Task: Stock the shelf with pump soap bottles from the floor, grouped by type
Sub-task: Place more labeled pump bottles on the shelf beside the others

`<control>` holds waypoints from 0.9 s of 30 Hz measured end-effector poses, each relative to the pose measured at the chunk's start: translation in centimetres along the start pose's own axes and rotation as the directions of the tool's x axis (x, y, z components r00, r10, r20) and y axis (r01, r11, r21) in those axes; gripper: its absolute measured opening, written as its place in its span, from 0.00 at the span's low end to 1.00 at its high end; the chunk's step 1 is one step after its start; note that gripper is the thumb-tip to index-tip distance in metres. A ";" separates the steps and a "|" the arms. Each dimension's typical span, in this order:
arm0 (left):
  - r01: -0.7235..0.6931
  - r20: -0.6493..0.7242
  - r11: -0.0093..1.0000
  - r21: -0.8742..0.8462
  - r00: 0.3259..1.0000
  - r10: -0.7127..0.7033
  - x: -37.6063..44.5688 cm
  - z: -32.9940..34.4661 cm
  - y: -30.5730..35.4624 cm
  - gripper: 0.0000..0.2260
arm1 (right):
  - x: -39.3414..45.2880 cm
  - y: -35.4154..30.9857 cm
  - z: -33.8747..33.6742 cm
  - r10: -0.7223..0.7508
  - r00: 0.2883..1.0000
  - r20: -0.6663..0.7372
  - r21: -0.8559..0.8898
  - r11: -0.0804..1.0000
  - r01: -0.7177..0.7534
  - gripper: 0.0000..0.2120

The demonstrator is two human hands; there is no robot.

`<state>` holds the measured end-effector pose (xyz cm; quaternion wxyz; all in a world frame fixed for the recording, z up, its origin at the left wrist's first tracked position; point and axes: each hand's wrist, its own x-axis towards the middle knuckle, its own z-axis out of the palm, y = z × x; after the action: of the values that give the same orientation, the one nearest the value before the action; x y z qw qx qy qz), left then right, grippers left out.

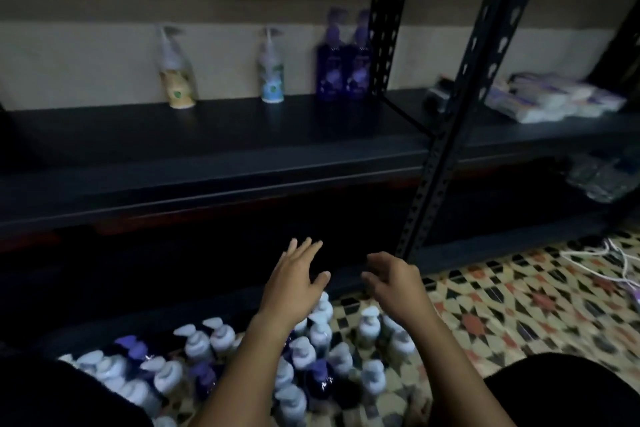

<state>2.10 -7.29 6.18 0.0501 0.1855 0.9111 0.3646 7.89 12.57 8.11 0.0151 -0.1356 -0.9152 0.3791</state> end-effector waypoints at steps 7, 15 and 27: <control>0.167 0.336 0.983 0.078 0.924 -0.183 -1.6 9.6 -3.7 0.24 | -1.2 10.0 3.3 0.330 0.944 0.020 -0.045 0.943 -0.329 0.19; 0.174 0.308 0.982 -0.068 0.940 -0.145 -1.0 15.7 -5.2 0.22 | -2.1 17.4 6.3 0.531 0.847 0.034 -0.029 0.847 -0.530 0.17; 0.230 0.376 0.972 -0.057 0.906 -0.193 6.8 23.5 -7.0 0.15 | 2.5 23.2 10.8 0.595 0.794 -0.120 0.278 0.788 -0.549 0.16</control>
<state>-0.97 5.78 -15.45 0.2682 0.1479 0.8809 0.3608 9.52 21.44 -15.93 0.0068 -0.4426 -0.7741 0.4527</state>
